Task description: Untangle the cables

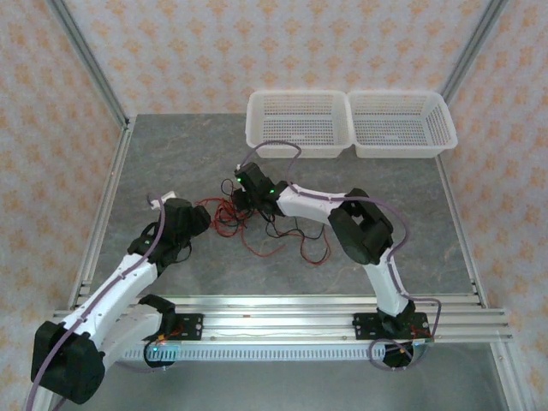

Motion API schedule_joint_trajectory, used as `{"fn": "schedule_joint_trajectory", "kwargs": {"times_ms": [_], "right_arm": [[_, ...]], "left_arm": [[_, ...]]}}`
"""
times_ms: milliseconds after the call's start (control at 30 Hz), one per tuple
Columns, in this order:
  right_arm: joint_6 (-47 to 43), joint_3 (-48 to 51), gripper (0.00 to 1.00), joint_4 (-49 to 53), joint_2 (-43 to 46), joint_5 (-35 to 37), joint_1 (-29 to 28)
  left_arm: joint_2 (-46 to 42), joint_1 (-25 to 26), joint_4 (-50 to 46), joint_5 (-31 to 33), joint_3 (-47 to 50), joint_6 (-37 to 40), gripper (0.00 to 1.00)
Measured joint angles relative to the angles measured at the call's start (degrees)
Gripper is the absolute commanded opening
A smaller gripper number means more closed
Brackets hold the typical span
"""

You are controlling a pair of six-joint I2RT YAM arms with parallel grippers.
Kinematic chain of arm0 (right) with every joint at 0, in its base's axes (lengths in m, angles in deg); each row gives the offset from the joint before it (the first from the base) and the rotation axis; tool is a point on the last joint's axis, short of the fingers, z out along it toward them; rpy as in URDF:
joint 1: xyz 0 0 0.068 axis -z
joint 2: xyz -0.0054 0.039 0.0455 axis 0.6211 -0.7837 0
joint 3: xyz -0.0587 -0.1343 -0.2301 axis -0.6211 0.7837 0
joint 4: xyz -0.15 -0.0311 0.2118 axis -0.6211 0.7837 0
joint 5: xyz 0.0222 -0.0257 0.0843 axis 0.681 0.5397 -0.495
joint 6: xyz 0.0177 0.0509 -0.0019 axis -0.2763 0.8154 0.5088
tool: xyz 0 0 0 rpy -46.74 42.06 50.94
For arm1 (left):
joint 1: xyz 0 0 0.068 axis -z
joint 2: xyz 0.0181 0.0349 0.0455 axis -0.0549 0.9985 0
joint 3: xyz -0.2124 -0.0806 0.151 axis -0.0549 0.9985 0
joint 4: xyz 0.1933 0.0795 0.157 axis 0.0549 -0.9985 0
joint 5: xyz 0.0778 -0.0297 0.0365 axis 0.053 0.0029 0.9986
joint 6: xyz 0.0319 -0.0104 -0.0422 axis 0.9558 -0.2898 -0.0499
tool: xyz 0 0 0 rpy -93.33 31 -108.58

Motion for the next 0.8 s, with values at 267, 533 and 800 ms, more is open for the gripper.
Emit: {"fn": "schedule_joint_trajectory", "kwargs": {"times_ms": [267,533,800], "right_arm": [[3.4,8.9,0.48,3.4,11.7,2.3,-1.3],[6.1,6.3,0.55,4.8,13.3,3.8,-5.6],[8.1,-5.4,0.58,8.7,-0.2,6.8,-5.6]], "left_arm": [[9.5,0.2,4.7,-1.3,0.2,0.0,0.64],[19.8,2.4,9.6,-1.7,-0.2,0.4,0.64],[27.5,2.8,14.8,1.7,-0.2,0.2,0.64]]}}
